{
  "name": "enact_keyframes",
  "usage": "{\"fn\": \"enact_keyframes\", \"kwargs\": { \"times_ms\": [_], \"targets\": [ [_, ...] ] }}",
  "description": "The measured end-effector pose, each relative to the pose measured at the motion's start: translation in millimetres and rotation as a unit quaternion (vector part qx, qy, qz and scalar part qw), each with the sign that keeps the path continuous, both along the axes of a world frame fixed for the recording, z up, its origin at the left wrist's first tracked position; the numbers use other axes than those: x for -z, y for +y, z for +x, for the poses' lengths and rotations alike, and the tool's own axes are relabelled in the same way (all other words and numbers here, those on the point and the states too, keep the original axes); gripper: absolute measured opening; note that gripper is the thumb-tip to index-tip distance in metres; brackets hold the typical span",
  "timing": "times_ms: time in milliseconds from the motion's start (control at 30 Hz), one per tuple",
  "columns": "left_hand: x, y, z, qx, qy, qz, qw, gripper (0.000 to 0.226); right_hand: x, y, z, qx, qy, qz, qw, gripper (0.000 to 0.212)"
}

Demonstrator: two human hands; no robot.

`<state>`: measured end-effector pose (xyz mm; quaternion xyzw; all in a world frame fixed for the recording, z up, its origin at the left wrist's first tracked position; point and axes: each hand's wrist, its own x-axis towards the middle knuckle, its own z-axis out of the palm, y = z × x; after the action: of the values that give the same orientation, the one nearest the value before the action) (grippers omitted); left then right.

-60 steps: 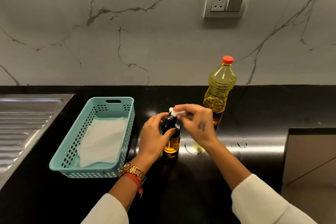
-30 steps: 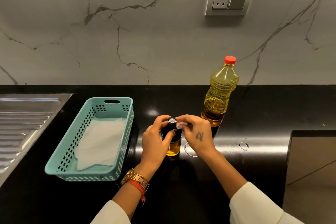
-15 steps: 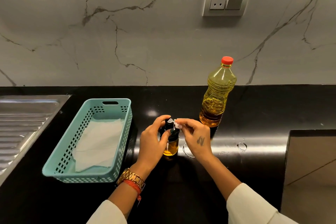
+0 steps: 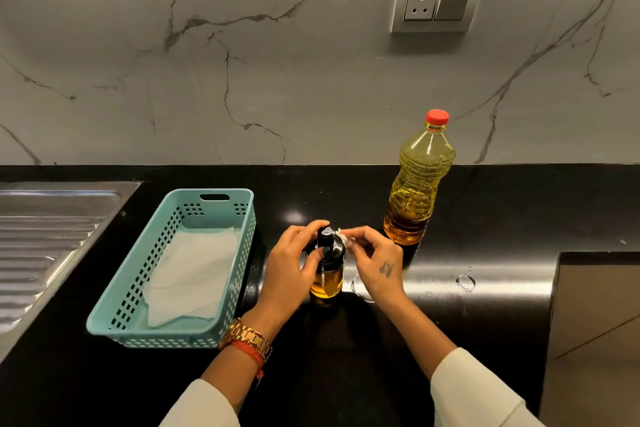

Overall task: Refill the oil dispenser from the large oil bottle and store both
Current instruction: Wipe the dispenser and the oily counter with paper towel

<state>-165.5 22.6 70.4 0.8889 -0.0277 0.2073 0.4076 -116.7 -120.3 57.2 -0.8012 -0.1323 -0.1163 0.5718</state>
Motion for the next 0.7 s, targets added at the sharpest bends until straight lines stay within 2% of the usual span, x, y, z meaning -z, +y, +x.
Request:
{"fn": "enact_keyframes", "kwargs": {
  "times_ms": [133,233,367,500,600,700],
  "targets": [
    [-3,-7,-5,-0.025,-0.015,0.023,0.999,0.049,-3,1,-6,-0.011,-0.063,-0.016,0.998,0.024],
    [-3,-14,-8,-0.046,-0.01,0.04,0.998,0.047,5,-6,-18,-0.012,-0.076,0.011,0.997,0.026],
    [-5,-21,-8,-0.071,0.001,0.03,0.997,0.044,14,-9,-23,-0.005,-0.032,0.038,0.999,0.022],
    [-8,-24,-2,-0.098,-0.005,0.016,0.995,0.038,14,-6,-7,-0.007,0.035,0.0,0.999,0.018],
    [-9,-18,4,-0.071,-0.013,0.032,0.997,0.037,0,0,5,-0.012,0.034,-0.015,0.999,0.016],
    [-8,-5,8,-0.031,-0.018,0.048,0.998,0.038,-8,5,3,-0.026,-0.026,-0.024,0.999,0.016]
  ]
}}
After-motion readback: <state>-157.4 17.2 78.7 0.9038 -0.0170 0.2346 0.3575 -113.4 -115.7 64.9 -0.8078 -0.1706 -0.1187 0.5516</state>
